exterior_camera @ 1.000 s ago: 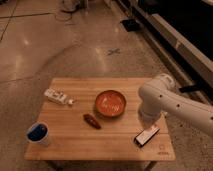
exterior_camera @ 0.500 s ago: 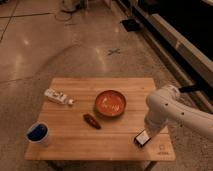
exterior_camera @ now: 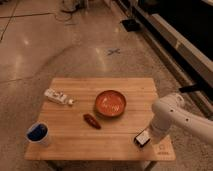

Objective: Push the eraser across the table

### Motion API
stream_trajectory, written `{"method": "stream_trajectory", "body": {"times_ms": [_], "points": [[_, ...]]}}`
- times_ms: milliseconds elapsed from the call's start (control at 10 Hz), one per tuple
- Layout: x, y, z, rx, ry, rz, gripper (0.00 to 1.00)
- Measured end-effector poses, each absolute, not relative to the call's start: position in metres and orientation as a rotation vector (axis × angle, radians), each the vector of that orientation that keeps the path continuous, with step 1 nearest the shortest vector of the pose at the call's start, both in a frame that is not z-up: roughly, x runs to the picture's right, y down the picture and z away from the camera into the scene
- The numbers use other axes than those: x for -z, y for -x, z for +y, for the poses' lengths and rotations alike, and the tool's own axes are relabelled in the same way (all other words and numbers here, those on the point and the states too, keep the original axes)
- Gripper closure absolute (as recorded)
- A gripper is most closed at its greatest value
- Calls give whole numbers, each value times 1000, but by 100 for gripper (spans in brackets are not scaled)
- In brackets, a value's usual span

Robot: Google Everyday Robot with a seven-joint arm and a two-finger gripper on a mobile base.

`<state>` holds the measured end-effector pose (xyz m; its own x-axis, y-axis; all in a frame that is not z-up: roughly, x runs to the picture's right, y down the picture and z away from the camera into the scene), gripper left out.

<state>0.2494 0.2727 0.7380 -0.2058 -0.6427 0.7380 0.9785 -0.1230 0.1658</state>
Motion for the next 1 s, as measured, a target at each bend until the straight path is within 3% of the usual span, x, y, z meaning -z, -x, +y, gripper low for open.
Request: {"method": "stream_trajectory", "body": {"times_ms": [500,1000], "points": [[-760,-248,298,1616,629,-773,100],[-785,-211,266,1615,528,-777,100]]}}
